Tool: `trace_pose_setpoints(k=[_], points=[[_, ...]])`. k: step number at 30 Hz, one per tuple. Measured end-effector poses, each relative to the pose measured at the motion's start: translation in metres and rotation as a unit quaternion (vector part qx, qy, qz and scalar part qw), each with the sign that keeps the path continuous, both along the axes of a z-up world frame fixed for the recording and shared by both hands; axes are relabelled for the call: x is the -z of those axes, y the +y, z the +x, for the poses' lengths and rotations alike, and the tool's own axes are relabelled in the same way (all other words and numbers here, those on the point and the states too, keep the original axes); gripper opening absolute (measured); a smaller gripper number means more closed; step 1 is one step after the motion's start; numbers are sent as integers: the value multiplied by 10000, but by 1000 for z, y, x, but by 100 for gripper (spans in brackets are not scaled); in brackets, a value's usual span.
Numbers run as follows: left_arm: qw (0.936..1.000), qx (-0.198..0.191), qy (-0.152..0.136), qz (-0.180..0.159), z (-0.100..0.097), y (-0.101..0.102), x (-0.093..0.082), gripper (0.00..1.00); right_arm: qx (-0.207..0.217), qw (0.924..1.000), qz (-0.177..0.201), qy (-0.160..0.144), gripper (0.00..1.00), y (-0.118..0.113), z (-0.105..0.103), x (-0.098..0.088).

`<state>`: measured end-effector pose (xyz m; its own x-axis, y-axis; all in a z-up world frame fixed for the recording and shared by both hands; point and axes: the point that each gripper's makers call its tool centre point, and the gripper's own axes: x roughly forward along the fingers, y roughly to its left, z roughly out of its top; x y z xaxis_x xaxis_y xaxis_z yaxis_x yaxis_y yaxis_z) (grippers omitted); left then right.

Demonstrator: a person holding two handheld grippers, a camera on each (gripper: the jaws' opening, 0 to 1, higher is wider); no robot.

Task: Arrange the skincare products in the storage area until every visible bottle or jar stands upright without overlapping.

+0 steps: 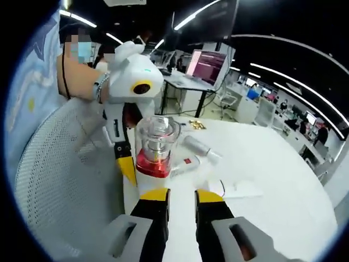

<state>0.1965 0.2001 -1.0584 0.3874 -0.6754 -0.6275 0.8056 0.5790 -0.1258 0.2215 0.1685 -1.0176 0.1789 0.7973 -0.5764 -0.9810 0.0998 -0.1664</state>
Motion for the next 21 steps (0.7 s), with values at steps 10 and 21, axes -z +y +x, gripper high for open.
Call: trace_pose_setpoints(k=[10, 21], points=[[9998, 179, 56, 56, -6, -8, 3, 8, -108, 9977, 123, 661, 26, 7, -30, 10], [9998, 165, -102, 34, -3, -11, 1, 16, 330, 9973, 320, 573, 23, 12, -24, 11]])
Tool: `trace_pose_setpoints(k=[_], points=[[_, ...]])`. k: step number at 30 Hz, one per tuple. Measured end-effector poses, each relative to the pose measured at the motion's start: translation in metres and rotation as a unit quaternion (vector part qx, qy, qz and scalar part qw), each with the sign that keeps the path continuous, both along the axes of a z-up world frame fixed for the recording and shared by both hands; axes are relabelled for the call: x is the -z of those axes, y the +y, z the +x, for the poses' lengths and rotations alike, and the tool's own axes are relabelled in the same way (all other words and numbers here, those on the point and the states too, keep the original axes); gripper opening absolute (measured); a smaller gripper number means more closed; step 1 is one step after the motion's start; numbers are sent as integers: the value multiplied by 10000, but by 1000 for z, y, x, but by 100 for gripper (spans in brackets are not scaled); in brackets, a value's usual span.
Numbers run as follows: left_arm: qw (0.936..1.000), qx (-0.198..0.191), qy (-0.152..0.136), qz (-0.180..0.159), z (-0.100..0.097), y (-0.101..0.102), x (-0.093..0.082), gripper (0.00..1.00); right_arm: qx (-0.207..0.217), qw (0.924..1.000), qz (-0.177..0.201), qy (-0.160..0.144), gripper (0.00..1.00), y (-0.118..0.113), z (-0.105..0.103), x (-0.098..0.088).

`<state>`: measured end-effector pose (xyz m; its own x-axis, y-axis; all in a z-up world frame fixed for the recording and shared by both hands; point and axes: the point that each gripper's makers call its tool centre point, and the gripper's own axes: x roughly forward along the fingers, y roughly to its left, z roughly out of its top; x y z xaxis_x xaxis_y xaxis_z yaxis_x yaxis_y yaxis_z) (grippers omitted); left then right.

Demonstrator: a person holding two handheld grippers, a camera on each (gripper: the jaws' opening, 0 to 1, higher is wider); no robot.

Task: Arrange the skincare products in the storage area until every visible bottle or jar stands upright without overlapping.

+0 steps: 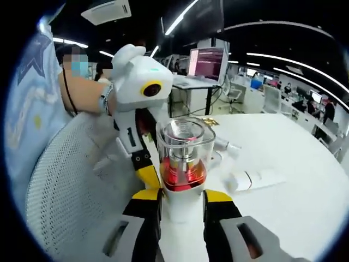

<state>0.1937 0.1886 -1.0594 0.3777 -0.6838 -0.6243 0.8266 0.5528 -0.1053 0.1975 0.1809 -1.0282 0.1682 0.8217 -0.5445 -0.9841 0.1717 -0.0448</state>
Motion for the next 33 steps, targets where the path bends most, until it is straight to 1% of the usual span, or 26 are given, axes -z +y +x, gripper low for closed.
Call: trace_pose_setpoints(k=[2, 4, 7, 9, 11, 13, 15, 17, 18, 19, 21, 28, 33], points=[[9999, 66, -109, 106, 0, -1, 0, 17, 85, 9999, 62, 23, 23, 3, 0, -3], [9996, 82, -189, 178, 0, -1, 0, 17, 137, 9999, 42, 62, 25, 4, 1, -4], [9992, 121, -279, 269, 1, -2, 0, 18, 250, 9995, 102, 172, 29, 7, 1, -5], [9990, 112, -312, 292, 3, -2, 1, 19, 476, 9980, 263, 329, 31, 11, 1, -6], [9990, 103, -314, 316, 4, -2, 2, 20, 654, 9962, 380, 422, 32, 13, 2, -7], [9988, 96, -318, 351, 5, -3, 4, 20, 644, 9967, 323, 381, 34, 13, 0, -6], [9984, 105, -386, 400, 5, -4, 4, 21, 733, 9965, 298, 268, 34, 14, 3, -4], [9978, 116, -471, 451, 6, -5, 5, 22, 810, 9963, 251, 163, 28, 13, 8, -3], [9973, 124, -532, 484, 6, -5, 5, 23, 835, 9962, 231, 122, 27, 13, 11, -3], [9967, 128, -609, 517, 8, -5, 4, 23, 932, 9950, 281, 224, 27, 13, 11, -3], [9962, 130, -656, 553, 9, -4, 5, 23, 878, 9956, 289, 153, 26, 13, 12, -3], [9969, 101, -585, 511, 10, -3, 4, 24, 818, 9962, 272, 109, 26, 13, 12, -4], [9976, -141, -498, 467, 15, 5, 1, 26, 860, 9959, 267, 96, 26, 12, 16, -4]])
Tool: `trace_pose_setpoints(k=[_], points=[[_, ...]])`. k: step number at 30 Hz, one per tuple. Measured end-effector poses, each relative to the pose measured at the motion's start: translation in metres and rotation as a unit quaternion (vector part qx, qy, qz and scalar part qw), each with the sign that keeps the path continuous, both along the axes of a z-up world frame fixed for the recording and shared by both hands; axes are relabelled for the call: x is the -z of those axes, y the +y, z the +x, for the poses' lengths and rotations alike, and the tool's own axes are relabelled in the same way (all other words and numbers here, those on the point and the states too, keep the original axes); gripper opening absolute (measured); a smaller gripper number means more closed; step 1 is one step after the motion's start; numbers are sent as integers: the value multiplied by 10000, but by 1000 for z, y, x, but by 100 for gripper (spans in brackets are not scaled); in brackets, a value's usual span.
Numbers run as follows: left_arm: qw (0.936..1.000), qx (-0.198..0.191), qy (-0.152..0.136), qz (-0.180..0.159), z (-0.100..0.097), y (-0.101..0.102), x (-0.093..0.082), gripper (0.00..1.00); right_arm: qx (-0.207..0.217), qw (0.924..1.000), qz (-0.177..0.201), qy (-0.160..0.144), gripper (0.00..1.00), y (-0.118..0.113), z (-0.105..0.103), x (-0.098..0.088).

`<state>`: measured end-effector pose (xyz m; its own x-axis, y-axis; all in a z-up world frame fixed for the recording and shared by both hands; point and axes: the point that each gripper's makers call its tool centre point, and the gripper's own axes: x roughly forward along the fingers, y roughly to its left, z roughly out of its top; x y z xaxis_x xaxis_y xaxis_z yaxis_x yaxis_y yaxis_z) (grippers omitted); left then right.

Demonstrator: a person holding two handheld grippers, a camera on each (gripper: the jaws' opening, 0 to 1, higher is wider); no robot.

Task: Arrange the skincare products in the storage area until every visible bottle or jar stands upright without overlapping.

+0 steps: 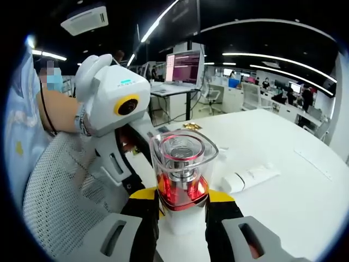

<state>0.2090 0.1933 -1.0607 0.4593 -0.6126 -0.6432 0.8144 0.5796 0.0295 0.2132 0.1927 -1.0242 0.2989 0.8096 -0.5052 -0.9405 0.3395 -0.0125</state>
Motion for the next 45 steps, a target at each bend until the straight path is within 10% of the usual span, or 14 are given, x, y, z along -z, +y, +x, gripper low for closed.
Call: trace_pose_setpoints(k=[18, 43, 45], points=[[9850, -1688, 326, -125, 32, 54, 3, 31, 431, 9990, 28, -56, 25, -24, 39, 0], [9827, -1787, 486, 20, 29, 59, 11, 31, 433, 9989, 109, -114, 27, -42, 74, -2], [9831, -1756, 515, 40, 28, 58, 12, 32, 229, 9991, -309, -172, 30, -47, 70, 5]])
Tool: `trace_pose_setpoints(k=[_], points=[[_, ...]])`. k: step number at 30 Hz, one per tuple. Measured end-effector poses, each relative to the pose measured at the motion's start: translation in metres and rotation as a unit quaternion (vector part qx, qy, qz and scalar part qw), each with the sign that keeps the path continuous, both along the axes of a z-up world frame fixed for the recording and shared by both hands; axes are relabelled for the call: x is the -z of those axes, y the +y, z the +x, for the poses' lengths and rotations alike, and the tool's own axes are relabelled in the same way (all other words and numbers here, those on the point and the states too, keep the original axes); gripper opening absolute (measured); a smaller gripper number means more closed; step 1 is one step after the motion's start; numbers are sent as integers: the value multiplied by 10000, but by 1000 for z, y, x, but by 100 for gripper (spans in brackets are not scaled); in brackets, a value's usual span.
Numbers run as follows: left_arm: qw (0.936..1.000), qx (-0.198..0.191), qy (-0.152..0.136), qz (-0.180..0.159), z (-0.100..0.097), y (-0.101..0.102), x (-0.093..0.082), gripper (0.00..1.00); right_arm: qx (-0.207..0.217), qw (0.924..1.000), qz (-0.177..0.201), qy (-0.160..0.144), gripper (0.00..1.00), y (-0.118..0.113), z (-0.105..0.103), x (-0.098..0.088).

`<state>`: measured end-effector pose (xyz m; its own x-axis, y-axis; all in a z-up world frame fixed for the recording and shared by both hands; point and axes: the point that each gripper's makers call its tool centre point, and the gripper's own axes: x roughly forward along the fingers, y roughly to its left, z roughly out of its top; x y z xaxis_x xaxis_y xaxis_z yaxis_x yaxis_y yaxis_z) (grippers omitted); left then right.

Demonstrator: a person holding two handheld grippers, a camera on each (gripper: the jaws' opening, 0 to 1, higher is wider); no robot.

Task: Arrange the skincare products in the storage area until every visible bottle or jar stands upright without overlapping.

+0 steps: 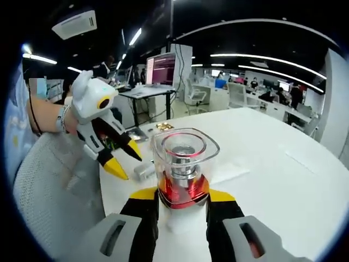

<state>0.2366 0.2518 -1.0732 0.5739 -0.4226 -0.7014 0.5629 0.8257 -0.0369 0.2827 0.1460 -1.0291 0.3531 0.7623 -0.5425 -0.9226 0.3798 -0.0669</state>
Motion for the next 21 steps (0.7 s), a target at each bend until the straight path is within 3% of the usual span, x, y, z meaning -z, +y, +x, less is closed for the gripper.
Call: trace_pose_setpoints(k=[3, 7, 9, 14, 18, 21], points=[[10000, 35, -24, 17, 0, 0, -1, 32, -204, 9995, 133, 177, 43, 4, -10, 0], [10000, 7, -42, 8, 1, 1, -2, 32, -231, 9988, 266, 332, 50, -1, -12, -7], [10000, -16, -60, 2, 2, 2, -2, 32, -324, 9971, 557, 409, 51, 2, -15, -19], [9999, -58, -95, -25, 4, 4, -5, 32, -421, 9884, 1327, 614, 54, 5, -11, -64], [9997, -156, -171, -71, 6, 8, -9, 32, -189, 9765, 2062, 592, 54, 6, 12, -111], [9994, -228, -240, -104, 8, 10, -12, 32, 68, 9652, 2527, 668, 53, 9, 31, -133]])
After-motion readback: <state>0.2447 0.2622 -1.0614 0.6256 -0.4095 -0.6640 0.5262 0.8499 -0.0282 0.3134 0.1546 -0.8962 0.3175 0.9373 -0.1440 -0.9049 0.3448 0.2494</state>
